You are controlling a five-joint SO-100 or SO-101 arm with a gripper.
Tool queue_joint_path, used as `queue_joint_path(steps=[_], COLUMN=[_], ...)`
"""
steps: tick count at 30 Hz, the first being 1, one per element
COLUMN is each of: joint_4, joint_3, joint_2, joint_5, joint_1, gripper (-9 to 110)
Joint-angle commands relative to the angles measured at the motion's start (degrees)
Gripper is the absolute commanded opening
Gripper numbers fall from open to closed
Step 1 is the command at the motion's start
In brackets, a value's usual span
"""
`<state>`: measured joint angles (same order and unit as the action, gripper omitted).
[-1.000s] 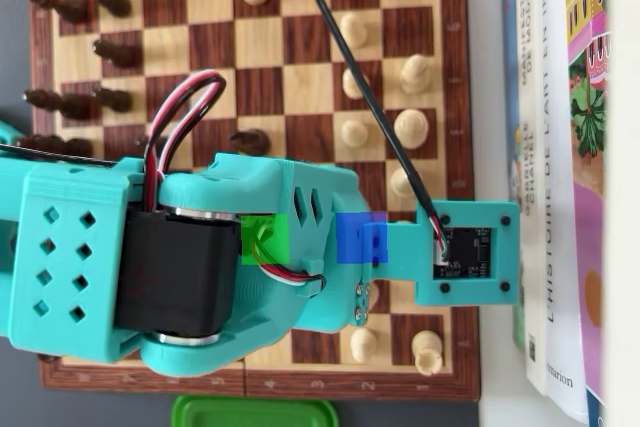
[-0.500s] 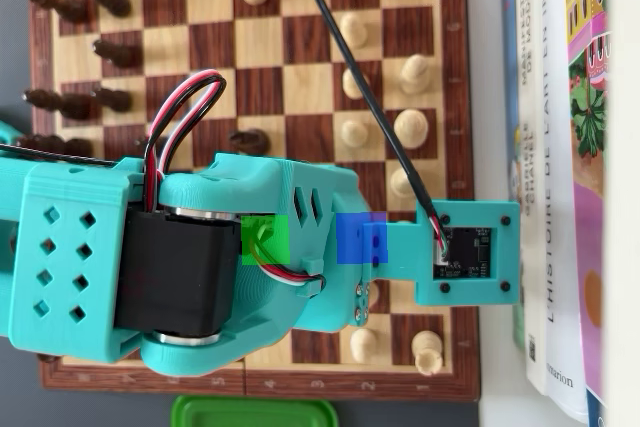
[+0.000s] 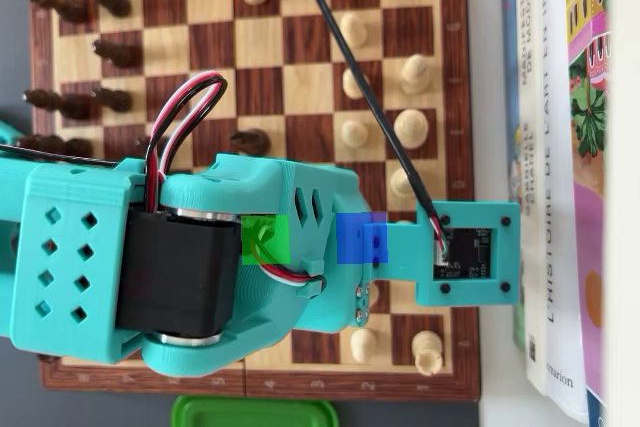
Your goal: Play chess
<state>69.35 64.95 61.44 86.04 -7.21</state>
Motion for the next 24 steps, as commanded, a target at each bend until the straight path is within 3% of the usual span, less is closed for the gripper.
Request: queue_joint_path(steps=[1, 12, 24], joint_4=[-0.5, 0.1, -0.4], joint_3=[-2.6, -1.7, 13.1], joint_2=[0.4, 6.9, 19.9], joint_5=[0.1, -0.2, 0.3], joint_1=[0.1, 0.2, 1.1], gripper=[6, 6, 6])
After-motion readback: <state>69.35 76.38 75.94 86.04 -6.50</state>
